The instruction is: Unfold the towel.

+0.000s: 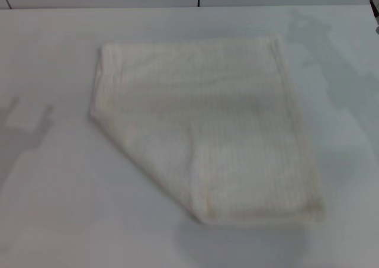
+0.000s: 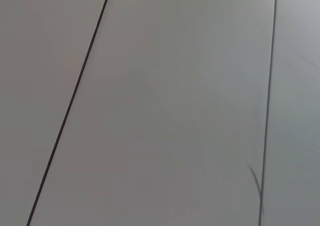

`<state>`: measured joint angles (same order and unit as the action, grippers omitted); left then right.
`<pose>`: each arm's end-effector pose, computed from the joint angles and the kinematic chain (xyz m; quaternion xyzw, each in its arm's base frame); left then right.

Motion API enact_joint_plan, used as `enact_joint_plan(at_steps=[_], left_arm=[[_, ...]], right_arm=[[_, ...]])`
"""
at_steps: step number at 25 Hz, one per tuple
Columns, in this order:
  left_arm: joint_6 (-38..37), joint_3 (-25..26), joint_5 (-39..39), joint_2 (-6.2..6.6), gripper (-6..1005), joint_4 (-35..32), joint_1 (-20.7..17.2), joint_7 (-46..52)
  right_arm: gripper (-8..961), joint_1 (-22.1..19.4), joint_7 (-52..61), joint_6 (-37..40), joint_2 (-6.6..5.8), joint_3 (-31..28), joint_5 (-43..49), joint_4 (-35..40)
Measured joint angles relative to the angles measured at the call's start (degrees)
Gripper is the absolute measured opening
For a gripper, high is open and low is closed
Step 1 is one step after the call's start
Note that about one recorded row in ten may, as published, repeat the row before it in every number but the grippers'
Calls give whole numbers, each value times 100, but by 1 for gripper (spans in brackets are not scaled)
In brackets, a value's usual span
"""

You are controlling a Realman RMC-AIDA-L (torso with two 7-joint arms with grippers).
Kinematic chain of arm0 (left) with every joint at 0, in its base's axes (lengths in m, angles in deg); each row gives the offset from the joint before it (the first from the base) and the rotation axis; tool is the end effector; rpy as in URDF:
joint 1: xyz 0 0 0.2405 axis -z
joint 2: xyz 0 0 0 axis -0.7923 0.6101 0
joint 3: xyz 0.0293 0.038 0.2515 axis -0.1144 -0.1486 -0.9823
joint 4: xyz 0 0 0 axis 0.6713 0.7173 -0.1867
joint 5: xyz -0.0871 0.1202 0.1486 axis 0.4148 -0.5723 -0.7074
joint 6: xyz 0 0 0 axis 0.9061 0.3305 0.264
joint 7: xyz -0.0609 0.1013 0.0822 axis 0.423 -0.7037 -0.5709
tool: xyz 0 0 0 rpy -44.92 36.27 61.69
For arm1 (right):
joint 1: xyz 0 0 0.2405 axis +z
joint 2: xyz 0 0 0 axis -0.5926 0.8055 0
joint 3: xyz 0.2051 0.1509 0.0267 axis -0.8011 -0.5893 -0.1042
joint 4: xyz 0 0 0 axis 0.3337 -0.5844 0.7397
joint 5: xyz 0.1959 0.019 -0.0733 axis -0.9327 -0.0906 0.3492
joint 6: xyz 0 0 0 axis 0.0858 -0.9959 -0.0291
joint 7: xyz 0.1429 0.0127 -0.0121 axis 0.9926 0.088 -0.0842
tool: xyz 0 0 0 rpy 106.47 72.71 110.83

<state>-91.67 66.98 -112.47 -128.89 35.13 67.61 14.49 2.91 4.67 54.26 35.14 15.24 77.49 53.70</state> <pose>-0.3331 0.2434 0.0528 -0.6663 -0.1790 -0.5131 0.5106 0.2189 0.4193 0.0359 -0.7017 0.0815 0.4263 0.5650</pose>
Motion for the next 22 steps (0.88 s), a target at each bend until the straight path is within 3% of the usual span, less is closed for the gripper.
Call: enact_joint_plan(at_steps=[5,10,12,13,15,17,18,19,22], left_arm=[[-10,-26,-18,-5,796,-2,-16,5],[-12,-190,-41,-13,796,36,-53,28],[-5,-275,-43,-13,796,38,-65,31],[4,-301,-44,-10,796,39,-68,32],[19,-327,-45,-3,796,40,-68,34],[27,-347,-45,2,795,32,-64,41],[29,-354,-45,2,795,24,-64,44],[33,-364,-45,2,795,11,-64,49],[20,-408,-45,8,795,-44,-61,117]], right_arm=[[0,-1,216,-62,-5,9,48,17],[0,0,1128,-733,-66,18,669,397],[-1,-71,1631,-1038,-73,19,1258,793],[-1,-146,2313,-1309,-110,18,2017,1191],[-1,-170,2665,-1403,-138,18,2385,1359],[-1,-193,3542,-1507,-239,14,3191,1678],[-1,-191,4409,-1523,-354,3,4034,1946],[-1,-191,4409,-1523,-354,3,4034,1946],[-1,-152,5686,-1469,-503,-14,5399,2461]])
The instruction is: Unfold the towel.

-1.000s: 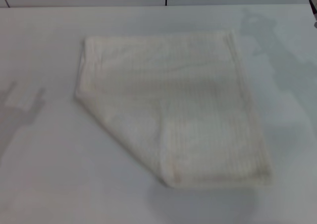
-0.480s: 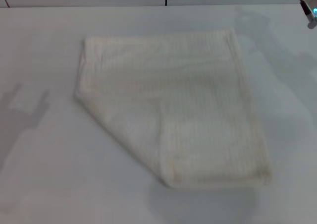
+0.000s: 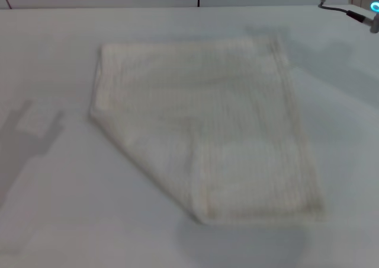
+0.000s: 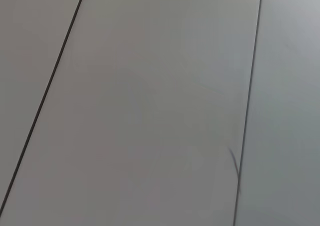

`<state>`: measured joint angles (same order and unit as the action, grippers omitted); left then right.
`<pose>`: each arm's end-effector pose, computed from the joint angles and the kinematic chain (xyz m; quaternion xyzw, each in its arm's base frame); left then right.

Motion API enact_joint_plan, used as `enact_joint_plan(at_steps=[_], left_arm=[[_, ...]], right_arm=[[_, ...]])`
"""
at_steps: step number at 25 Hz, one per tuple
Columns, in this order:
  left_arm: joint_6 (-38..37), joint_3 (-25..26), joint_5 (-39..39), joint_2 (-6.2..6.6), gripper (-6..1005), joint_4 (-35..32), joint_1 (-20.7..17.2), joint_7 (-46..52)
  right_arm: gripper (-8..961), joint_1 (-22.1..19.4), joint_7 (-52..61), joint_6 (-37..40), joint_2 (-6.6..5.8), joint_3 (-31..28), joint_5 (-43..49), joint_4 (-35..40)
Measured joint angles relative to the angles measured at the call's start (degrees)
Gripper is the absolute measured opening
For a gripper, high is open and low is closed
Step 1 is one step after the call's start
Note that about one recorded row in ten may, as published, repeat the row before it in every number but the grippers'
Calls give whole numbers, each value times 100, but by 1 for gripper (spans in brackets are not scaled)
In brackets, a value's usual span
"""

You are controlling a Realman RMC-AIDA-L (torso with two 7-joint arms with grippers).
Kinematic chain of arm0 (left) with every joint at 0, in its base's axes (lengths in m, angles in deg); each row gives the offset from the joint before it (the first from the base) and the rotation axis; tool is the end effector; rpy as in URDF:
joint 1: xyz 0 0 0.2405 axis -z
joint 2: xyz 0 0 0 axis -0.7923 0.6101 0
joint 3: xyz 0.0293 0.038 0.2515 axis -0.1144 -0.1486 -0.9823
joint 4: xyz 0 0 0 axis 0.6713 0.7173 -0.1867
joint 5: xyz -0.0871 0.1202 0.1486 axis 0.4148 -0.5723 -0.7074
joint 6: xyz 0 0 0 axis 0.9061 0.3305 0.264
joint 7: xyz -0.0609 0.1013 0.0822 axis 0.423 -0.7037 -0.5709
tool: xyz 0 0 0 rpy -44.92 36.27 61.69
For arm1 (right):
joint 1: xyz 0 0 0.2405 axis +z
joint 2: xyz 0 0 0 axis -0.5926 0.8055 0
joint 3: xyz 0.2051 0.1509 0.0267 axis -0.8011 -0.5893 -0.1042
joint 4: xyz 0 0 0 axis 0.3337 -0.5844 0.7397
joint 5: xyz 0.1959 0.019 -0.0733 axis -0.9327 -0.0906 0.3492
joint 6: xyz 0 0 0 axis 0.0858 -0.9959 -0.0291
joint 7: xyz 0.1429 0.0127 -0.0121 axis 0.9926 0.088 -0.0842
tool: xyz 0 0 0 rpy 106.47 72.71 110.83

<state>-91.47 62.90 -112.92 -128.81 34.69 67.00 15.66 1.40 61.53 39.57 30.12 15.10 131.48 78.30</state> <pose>-0.3311 0.2400 0.0441 -0.6898 -0.1877 -0.5091 0.4794 0.1939 0.4421 0.0369 -0.8743 0.1739 0.2989 0.3406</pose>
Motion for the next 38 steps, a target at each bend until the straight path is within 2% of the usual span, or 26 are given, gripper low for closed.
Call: enact_joint_plan(at_steps=[4,7,11,16,20,21,22,23,25,26,31,38], left_arm=[[-22,-131,0,6,795,-187,-9,156],[-6,-247,0,4,796,-227,-14,197],[-17,-449,-3,3,778,-332,-13,210],[-23,-580,-8,3,746,-382,-11,225],[39,-606,-9,8,732,-383,-6,227],[39,-606,-9,8,732,-383,-6,227],[56,-607,-8,8,733,-383,-6,227],[80,-608,-8,4,733,-383,-6,227],[93,-609,-9,3,733,-380,-6,218],[103,-608,-8,2,733,-373,-6,205],[202,-616,-5,4,734,-378,51,226],[266,-621,-8,7,727,-406,126,258]], right_arm=[[-1,227,2010,320,-140,-60,2151,741],[-1,671,3263,871,-238,-221,3747,985],[-1,1238,4281,1400,-270,-347,5410,1008],[-1,1515,4732,1551,-247,-306,6239,851],[-1,1568,4802,1644,-206,-301,6538,723],[-1,1547,4806,1665,-156,-300,6670,688],[-1,1547,4806,1665,-156,-300,6670,688],[-1,1478,4809,1599,-74,-303,6731,678],[-1,1440,4809,1544,-36,-312,6737,681],[-1,1339,4811,1364,65,-343,6733,701],[0,1266,4816,1044,178,-358,6696,690],[0,1291,4917,1006,187,-357,6713,676]])
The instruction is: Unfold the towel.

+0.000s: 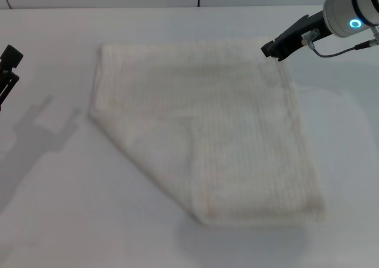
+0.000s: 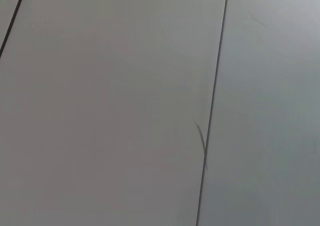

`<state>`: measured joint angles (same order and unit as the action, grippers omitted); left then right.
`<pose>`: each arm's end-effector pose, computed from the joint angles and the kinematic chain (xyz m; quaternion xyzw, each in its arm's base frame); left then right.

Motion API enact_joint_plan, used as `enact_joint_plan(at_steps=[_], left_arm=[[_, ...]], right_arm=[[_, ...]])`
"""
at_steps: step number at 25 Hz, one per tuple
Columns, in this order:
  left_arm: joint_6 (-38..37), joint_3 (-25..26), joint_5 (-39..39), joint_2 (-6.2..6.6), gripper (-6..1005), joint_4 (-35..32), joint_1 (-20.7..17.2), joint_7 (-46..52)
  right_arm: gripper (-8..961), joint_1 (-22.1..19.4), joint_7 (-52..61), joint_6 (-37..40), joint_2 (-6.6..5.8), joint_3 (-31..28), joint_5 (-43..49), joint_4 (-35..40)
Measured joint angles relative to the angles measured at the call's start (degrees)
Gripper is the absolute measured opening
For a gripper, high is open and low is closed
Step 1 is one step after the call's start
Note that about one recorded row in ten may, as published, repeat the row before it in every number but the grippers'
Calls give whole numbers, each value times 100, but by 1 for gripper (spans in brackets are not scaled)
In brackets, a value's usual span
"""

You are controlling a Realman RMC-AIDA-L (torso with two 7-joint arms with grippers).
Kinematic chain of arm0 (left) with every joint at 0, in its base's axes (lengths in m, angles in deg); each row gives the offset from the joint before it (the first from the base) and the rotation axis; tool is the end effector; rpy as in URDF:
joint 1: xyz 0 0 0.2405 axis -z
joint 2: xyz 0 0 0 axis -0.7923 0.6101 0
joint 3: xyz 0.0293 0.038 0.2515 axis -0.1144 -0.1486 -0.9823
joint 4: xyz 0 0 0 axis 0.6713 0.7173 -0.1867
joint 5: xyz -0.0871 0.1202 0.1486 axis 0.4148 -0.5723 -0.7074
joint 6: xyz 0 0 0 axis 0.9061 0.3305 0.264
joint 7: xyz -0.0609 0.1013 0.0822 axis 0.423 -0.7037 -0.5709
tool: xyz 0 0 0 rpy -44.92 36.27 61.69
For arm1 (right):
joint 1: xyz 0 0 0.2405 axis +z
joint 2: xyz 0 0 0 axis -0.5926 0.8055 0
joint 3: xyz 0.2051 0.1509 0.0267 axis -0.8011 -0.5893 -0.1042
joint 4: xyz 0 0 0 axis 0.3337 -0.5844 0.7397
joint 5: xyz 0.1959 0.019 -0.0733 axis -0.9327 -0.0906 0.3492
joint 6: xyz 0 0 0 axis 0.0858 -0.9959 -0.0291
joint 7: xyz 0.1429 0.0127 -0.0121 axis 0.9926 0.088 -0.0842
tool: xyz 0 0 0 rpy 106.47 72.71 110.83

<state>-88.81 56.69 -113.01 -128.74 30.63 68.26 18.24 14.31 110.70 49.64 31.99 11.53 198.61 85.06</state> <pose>-0.3233 0.2540 0.0396 -0.7321 -0.1802 -0.4909 0.4365 0.1897 0.4483 0.0052 -0.9245 0.2840 -0.0631 0.2464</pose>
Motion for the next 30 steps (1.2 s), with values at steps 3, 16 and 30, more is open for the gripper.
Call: enact_joint_plan(at_steps=[3,16,30], left_arm=[[2,0,0,0,724,-10,2,7],[6,1,0,-1,721,-29,74,21],[41,-58,1,-10,720,-24,72,21]], right_arm=[[0,1,17,-43,4,1,-4,-17],[0,79,47,-35,-12,1,29,-219],[0,178,538,-310,21,21,781,-481]])
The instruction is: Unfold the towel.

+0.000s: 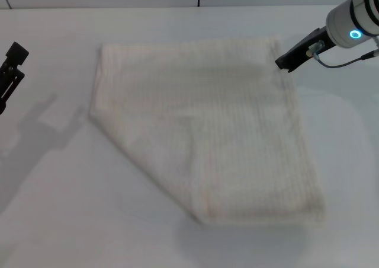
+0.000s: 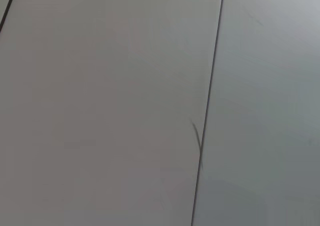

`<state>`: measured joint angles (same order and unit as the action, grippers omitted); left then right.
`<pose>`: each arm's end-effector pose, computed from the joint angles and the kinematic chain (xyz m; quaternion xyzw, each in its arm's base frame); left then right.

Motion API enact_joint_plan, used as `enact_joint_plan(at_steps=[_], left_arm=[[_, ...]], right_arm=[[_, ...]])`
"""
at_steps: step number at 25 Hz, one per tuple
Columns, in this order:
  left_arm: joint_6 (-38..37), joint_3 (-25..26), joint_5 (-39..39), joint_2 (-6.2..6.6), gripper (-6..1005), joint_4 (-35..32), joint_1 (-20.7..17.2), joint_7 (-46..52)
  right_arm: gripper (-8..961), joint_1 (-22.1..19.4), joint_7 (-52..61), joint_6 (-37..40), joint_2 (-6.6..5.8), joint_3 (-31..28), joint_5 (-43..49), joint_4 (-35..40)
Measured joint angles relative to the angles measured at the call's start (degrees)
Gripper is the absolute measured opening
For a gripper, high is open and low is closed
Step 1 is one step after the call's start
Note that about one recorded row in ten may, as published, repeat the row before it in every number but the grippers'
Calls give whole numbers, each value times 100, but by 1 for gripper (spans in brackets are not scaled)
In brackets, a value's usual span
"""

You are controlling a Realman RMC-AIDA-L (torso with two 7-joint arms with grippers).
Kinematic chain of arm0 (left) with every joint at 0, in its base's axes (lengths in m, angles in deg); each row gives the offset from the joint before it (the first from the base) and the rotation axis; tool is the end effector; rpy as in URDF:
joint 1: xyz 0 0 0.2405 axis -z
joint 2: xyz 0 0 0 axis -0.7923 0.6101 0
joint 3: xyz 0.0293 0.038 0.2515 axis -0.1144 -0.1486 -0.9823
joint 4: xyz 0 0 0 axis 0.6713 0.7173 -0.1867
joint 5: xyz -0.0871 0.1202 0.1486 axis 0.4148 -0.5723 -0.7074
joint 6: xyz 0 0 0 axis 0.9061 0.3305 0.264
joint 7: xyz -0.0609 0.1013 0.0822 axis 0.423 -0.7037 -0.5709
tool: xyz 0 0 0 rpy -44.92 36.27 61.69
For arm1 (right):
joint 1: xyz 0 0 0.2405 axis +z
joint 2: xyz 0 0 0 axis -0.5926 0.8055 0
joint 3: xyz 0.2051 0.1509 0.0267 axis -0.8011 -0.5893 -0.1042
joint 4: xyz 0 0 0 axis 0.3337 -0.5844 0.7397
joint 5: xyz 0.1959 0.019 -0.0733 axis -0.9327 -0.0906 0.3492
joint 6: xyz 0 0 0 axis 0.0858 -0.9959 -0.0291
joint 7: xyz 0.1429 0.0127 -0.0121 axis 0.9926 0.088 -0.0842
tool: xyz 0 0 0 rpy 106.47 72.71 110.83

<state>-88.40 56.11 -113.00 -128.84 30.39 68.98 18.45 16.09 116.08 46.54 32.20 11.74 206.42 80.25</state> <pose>-0.3198 0.2586 0.0379 -0.7362 -0.1778 -0.4914 0.4301 0.2082 0.4496 -0.0024 -0.9042 0.3143 -0.1174 0.2645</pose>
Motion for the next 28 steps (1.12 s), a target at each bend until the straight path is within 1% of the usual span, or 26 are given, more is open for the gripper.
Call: enact_joint_plan(at_steps=[4,6,7,9,10,12,15,16,17,19,21,23,28], left_arm=[[6,0,0,-8,719,48,-2,-18],[6,1,0,-38,719,79,-15,-62],[7,15,12,-40,719,124,-20,-65],[9,35,22,-40,719,149,-22,-66],[9,35,22,-40,719,149,-22,-66],[-17,207,61,-27,719,191,-44,-58],[-62,294,72,-14,719,190,-69,-39],[-65,415,81,-21,718,199,-97,-46],[-52,473,83,-29,718,206,-107,-55],[-22,523,83,-35,718,212,-115,-63],[7,542,88,-29,718,219,-115,-64],[5,552,97,-26,718,221,-113,-64],[-31,620,151,-20,717,224,-114,-66]], right_arm=[[-1,-132,-1,-270,104,-19,-230,83],[-1,-324,-186,-605,164,-20,-724,139],[-1,-474,-445,-857,201,-20,-1181,155],[-1,-769,-1127,-1299,248,-20,-2222,96],[-1,-939,-1737,-1523,256,-21,-3085,-30],[-1,-1153,-2833,-1715,256,-20,-4619,-302],[-1,-1441,-4714,-1762,254,-21,-6875,-715],[-1,-1514,-5279,-1726,258,-20,-7522,-835],[-1,-1558,-5764,-1656,263,-20,-8061,-973],[-1,-1585,-6619,-1477,264,-19,-8831,-1226],[-1,-1591,-7160,-1346,265,-20,-9310,-1386],[-1,-1585,-7533,-1271,267,-19,-9595,-1494],[-1,-1581,-8113,-1111,276,18,-10125,-1638]])
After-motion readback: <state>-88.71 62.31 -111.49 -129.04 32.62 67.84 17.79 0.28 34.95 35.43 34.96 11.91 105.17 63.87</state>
